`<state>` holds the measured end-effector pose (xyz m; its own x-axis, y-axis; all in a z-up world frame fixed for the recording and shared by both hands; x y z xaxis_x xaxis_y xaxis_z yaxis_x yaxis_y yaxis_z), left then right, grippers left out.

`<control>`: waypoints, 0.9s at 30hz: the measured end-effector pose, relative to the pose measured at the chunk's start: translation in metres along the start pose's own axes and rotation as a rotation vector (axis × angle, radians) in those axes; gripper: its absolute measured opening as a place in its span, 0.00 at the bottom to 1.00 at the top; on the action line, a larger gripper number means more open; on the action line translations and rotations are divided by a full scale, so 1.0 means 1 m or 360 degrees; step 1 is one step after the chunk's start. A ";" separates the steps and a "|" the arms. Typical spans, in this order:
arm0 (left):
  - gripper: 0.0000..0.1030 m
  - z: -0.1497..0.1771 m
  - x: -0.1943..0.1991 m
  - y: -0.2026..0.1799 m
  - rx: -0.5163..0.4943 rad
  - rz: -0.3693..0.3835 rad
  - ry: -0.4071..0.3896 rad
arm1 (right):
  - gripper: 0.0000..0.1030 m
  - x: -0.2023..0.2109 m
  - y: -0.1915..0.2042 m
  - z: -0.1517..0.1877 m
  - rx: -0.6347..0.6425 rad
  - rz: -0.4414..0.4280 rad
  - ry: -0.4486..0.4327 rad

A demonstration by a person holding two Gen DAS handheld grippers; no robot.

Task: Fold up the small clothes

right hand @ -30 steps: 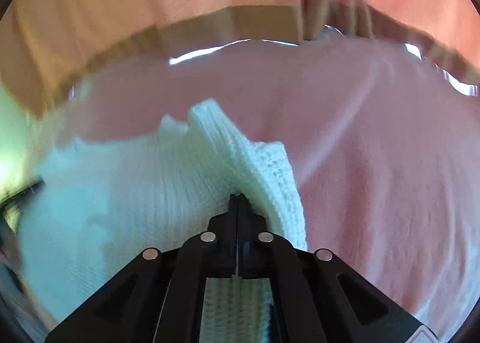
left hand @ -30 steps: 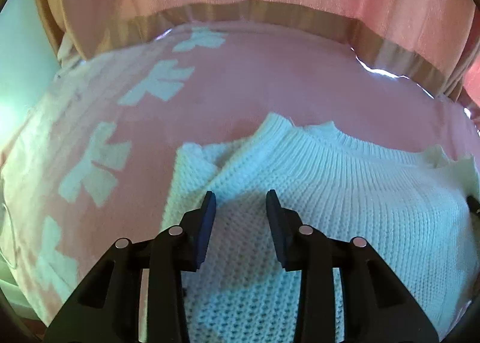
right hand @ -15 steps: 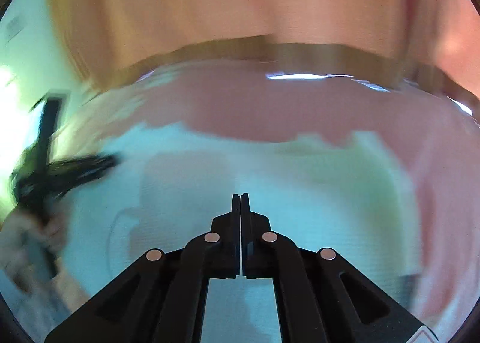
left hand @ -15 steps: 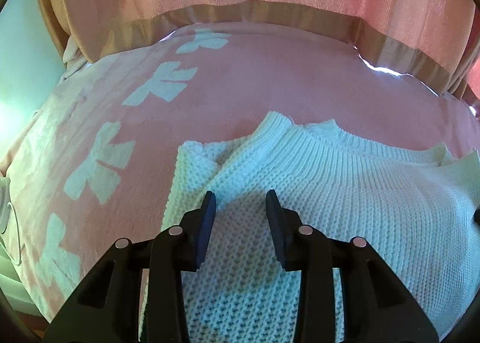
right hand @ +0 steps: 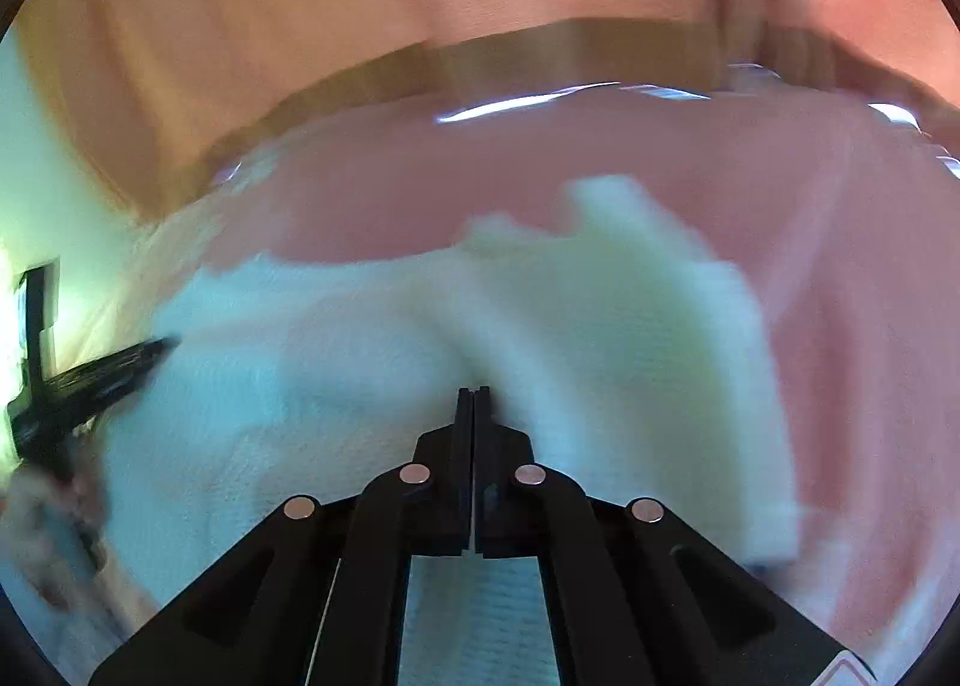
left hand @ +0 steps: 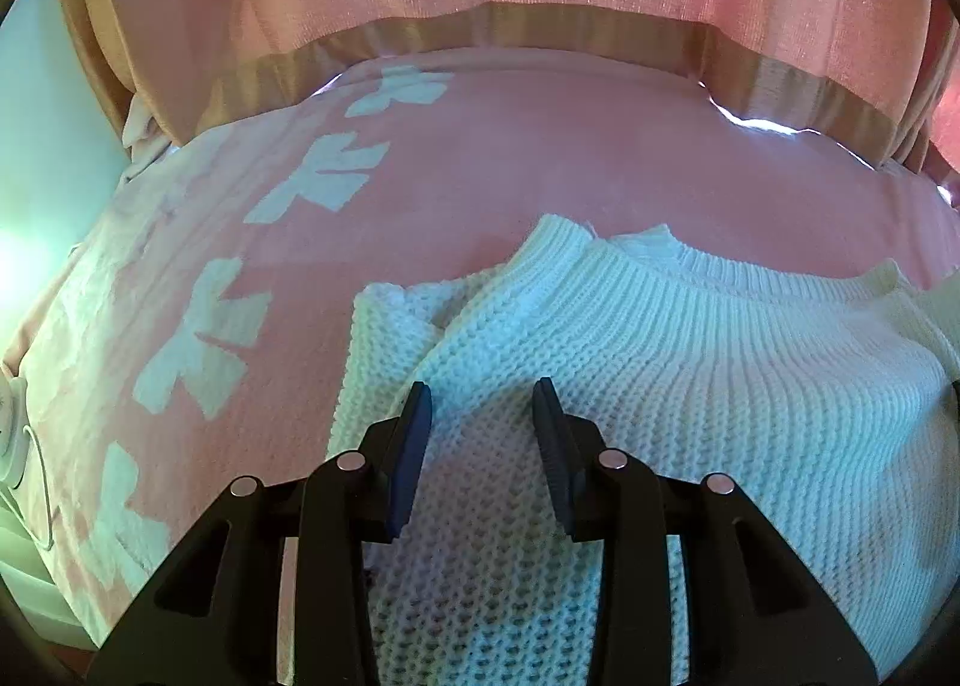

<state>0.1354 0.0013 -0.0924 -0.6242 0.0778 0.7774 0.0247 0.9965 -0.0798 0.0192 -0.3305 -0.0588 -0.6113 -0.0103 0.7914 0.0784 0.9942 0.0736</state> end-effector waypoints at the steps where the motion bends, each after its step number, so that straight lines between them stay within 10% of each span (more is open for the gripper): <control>1: 0.34 0.000 0.000 0.000 0.0007 0.0000 0.0002 | 0.00 0.006 -0.008 0.000 -0.0022 0.0017 -0.0026; 7: 0.34 -0.006 0.019 -0.001 0.0082 0.0072 -0.0038 | 0.12 0.030 -0.027 -0.013 -0.0042 0.0180 -0.0122; 13: 0.35 -0.003 -0.001 0.006 0.0037 -0.0046 -0.0034 | 0.06 0.023 -0.038 -0.018 -0.0139 0.0041 -0.0104; 22: 0.42 -0.006 -0.007 0.008 0.0048 -0.0077 -0.0014 | 0.00 -0.016 -0.048 -0.021 -0.0028 0.0179 0.0023; 27: 0.43 -0.007 -0.006 0.009 0.0066 -0.0061 0.0000 | 0.00 0.010 0.000 -0.030 0.0086 0.0112 -0.0054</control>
Point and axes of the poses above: each gripper's, at about its wrist camera, not at the fingertips, and x roughly against the way its jaws point, y to its left, z to its underside, the point moved 4 cm from there along -x, roughly the way its jaws point, and after that the axes turned 14 degrees about x, right-handed, at the moved point
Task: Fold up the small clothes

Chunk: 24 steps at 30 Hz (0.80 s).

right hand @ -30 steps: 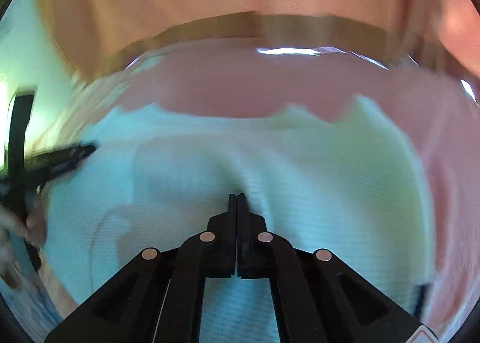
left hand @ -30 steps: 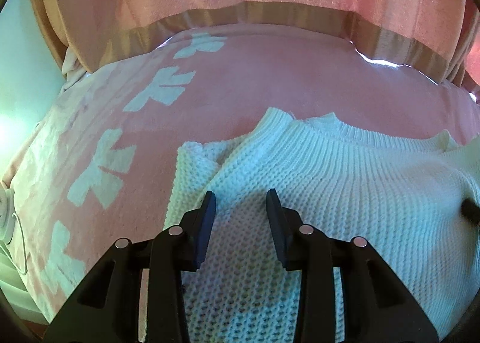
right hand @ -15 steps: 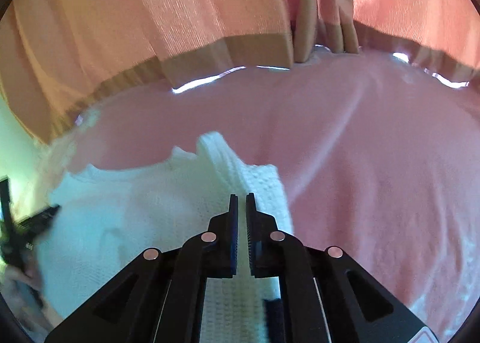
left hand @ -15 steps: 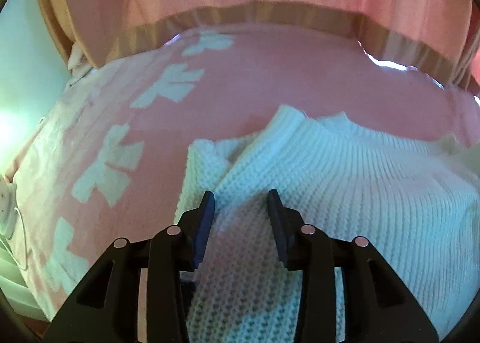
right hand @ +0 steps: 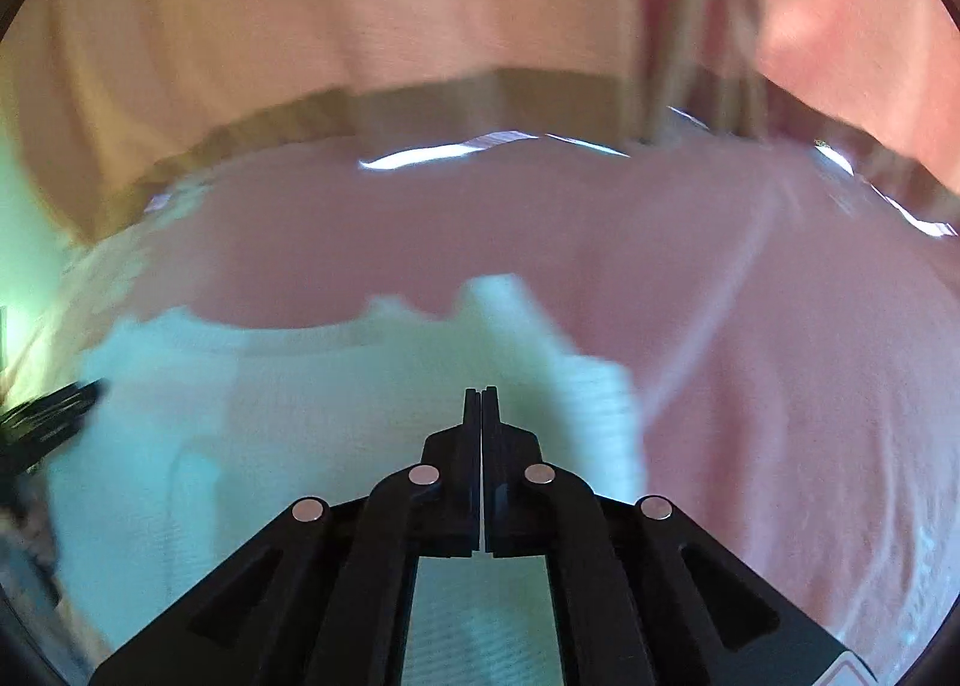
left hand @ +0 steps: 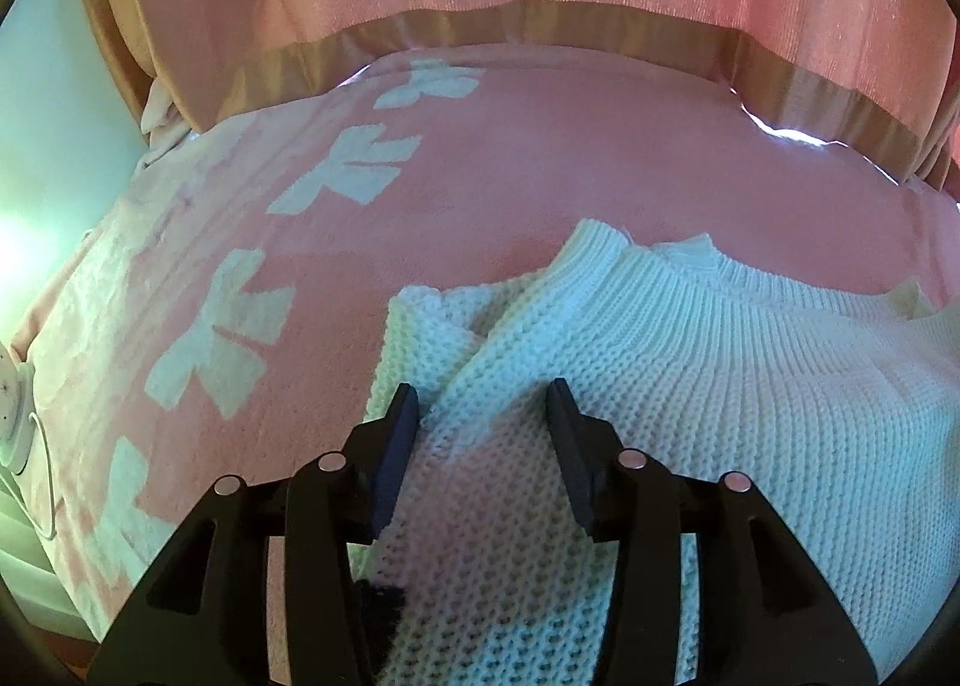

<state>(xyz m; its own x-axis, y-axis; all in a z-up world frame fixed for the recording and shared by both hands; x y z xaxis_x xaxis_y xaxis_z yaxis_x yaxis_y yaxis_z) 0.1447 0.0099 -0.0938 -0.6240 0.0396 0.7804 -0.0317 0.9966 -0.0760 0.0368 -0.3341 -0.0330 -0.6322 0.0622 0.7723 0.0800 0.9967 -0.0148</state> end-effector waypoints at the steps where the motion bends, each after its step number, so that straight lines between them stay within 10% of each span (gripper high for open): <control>1: 0.43 0.000 0.000 0.000 0.0001 -0.0002 0.0000 | 0.00 0.002 0.012 -0.001 0.0050 -0.0042 -0.0006; 24: 0.45 0.029 0.029 -0.033 -0.0161 0.0074 -0.0048 | 0.05 -0.019 0.124 0.016 0.0405 -0.0153 0.0035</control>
Point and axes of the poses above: each gripper's, at about its wrist camera, not at the fingertips, and x roughly against the way its jaws point, y to its left, z to its underside, the point moved 4 cm from there along -x, roughly the way its jaws point, and after that the axes turned 14 degrees about x, right-handed, at the moved point
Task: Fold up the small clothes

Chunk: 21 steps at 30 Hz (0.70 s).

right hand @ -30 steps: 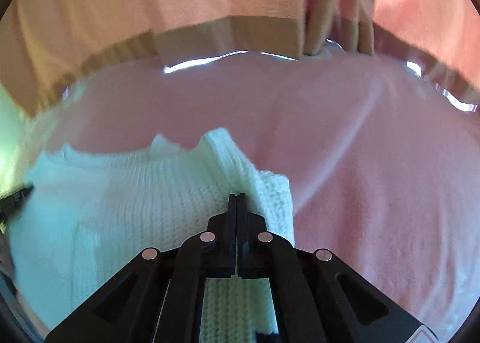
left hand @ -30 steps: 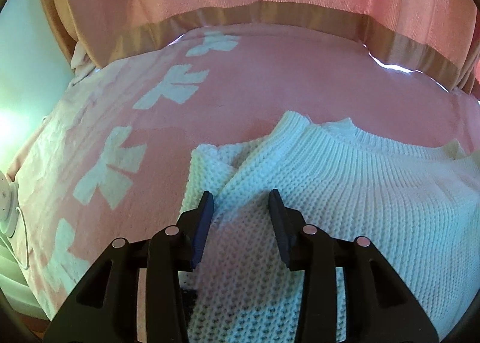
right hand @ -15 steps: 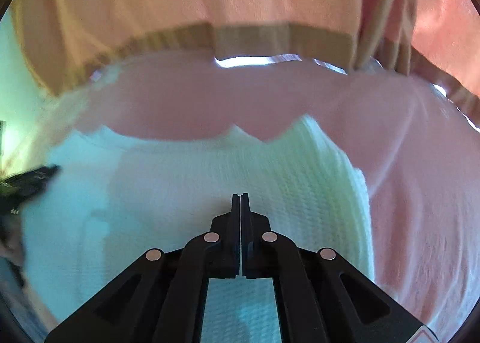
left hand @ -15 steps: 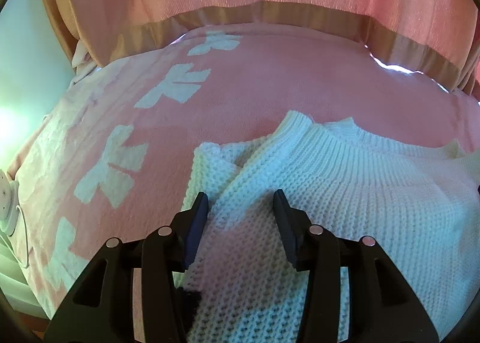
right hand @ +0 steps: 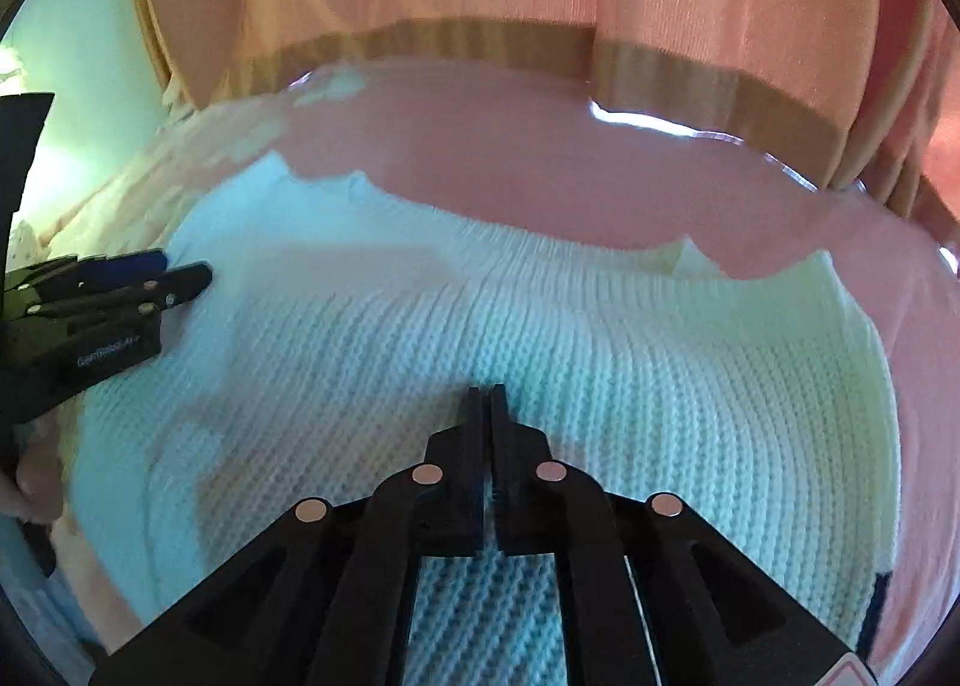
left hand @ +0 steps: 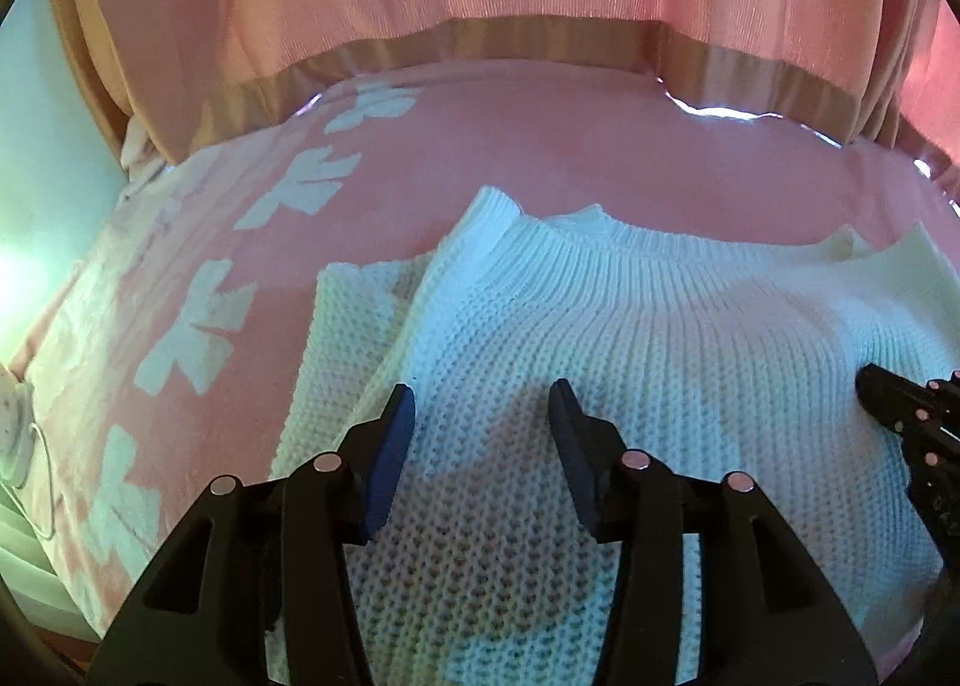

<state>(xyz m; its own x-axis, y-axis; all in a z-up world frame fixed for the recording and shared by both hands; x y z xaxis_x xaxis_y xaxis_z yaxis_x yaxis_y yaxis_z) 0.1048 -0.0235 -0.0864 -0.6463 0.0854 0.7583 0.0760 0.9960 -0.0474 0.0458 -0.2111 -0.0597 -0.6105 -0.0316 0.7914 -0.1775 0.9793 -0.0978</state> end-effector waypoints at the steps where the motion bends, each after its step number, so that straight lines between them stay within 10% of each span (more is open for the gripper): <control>1: 0.45 -0.001 0.001 0.001 0.0017 0.0006 0.0011 | 0.08 0.007 0.004 -0.005 -0.0015 -0.0010 0.0001; 12: 0.45 -0.003 0.018 0.009 0.0098 0.0074 0.0024 | 0.07 0.031 0.025 -0.008 0.0073 -0.0145 -0.0094; 15: 0.61 -0.007 0.041 0.032 0.0206 0.0125 -0.0044 | 0.09 0.067 -0.008 0.012 -0.0021 -0.0028 -0.0127; 19: 0.70 0.003 0.046 0.085 0.0451 0.0153 0.0031 | 0.44 0.094 -0.081 0.073 -0.0349 0.0261 -0.0026; 21: 0.70 0.009 0.035 0.101 0.0585 0.0195 0.0149 | 0.46 0.097 -0.107 0.103 -0.0532 0.0343 0.0070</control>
Point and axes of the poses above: each gripper's, at about its wrist camera, not at the fingertips, and x roughly against the way its jaws point, y to its left, z to its underside, the point moved 4 cm from there along -x, roughly the way its jaws point, and after that the axes turned 14 degrees about x, right-handed, at the moved point
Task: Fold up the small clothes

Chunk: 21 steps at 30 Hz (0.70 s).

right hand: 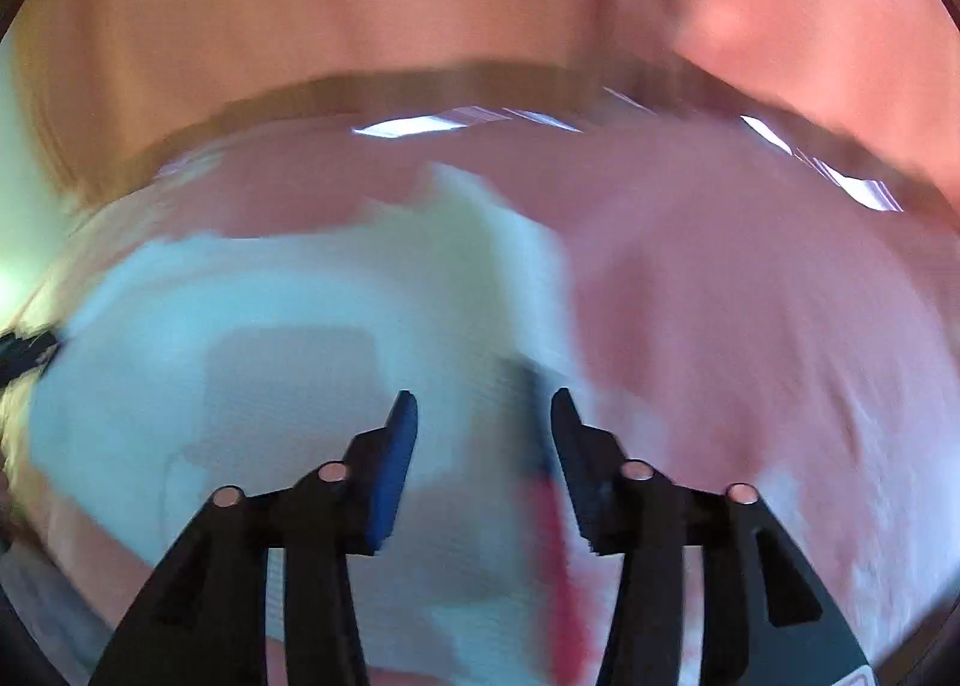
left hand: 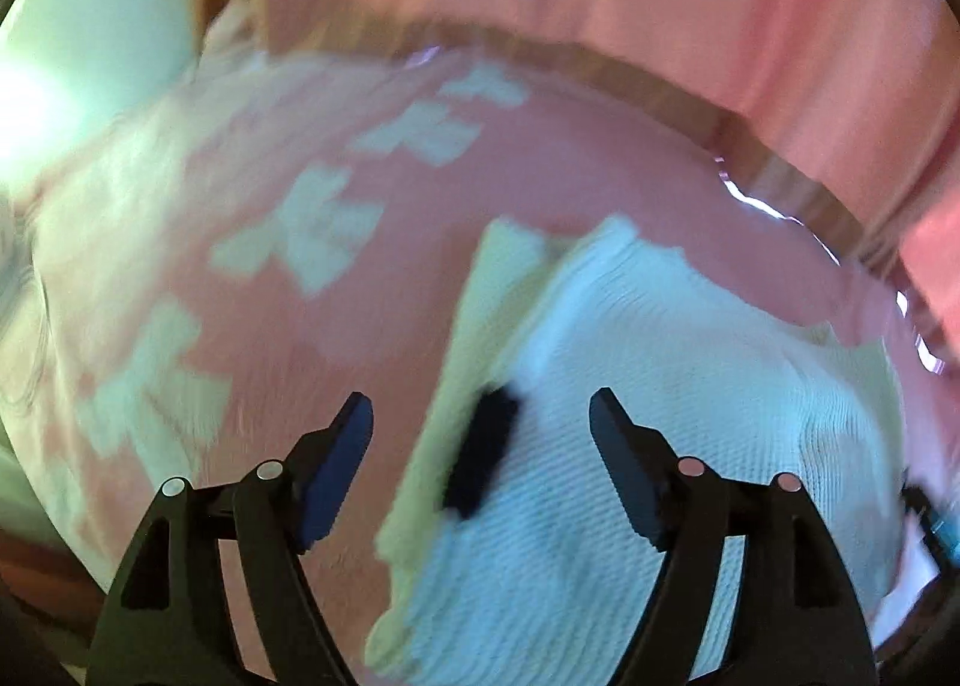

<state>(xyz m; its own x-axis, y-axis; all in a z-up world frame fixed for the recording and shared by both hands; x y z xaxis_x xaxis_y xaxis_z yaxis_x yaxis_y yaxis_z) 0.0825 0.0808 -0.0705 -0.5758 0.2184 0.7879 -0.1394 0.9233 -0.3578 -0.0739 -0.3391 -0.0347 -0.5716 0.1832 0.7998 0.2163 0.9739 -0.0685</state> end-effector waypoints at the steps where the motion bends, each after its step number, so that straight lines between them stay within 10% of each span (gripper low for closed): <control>1: 0.70 0.001 -0.006 0.005 0.0059 0.0030 0.0066 | 0.47 -0.005 -0.011 0.007 -0.0075 -0.0018 0.0045; 5: 0.75 0.016 -0.030 0.005 0.0174 0.0133 0.0288 | 0.48 -0.028 -0.025 0.019 -0.0334 -0.0273 0.0142; 7: 0.73 0.019 -0.032 -0.004 0.0091 0.0116 0.0293 | 0.28 -0.036 -0.022 0.022 -0.0373 -0.0345 0.0172; 11: 0.30 0.013 -0.017 -0.003 0.0093 0.0183 0.0285 | 0.19 0.003 -0.021 0.004 -0.0297 -0.0268 -0.0044; 16: 0.31 0.015 -0.022 0.013 0.0094 0.0142 0.0303 | 0.26 -0.021 -0.022 0.020 -0.0189 -0.0116 0.0164; 21: 0.47 0.011 -0.006 0.006 0.0056 0.0118 0.0214 | 0.31 0.033 0.018 -0.013 0.0000 -0.0058 -0.0252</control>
<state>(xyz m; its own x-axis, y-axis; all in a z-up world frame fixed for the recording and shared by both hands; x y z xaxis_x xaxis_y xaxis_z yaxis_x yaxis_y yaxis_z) 0.0760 0.0811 -0.0829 -0.4726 0.3280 0.8180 -0.1300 0.8921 -0.4328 -0.0786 -0.3169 -0.0019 -0.6968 0.1668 0.6976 0.1932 0.9803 -0.0414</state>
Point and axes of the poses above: each gripper's, at about its wrist camera, not at the fingertips, and x roughly against the way its jaws point, y to its left, z to its underside, the point moved 4 cm from there along -x, roughly the way its jaws point, and after that the axes turned 14 degrees about x, right-handed, at the moved point
